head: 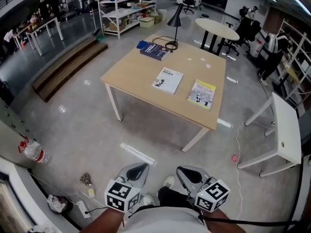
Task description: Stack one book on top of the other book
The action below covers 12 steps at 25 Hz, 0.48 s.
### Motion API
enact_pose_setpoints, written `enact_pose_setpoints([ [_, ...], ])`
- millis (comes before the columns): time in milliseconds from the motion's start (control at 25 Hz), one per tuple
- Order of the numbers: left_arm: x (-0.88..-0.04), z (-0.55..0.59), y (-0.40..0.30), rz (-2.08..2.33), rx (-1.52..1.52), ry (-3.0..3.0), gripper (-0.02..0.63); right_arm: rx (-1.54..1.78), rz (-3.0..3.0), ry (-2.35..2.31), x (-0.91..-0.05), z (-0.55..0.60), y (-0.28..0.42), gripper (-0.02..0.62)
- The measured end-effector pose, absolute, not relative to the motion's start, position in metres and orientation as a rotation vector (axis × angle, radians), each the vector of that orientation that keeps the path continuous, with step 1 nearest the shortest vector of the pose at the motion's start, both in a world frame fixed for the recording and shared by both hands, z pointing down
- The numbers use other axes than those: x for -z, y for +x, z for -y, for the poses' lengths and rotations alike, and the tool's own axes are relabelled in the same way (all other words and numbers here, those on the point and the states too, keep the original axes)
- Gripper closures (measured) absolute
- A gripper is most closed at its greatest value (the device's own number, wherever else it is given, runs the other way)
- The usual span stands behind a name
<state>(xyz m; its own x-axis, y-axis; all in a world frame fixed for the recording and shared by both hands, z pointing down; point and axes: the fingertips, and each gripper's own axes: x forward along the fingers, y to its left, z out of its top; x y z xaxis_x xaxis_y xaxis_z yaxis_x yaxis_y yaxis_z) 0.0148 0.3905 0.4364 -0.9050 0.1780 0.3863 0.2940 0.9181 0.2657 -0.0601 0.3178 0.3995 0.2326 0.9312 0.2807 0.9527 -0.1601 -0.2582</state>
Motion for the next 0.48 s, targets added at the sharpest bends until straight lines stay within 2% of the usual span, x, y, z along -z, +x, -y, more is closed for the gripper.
enact_pose_setpoints([
  [480, -0.431, -0.470, -0.046, 2.693, 0.369, -0.339, 0.600, 0.020, 1.707, -2.165, -0.404, -0.414, -0.124, 0.594],
])
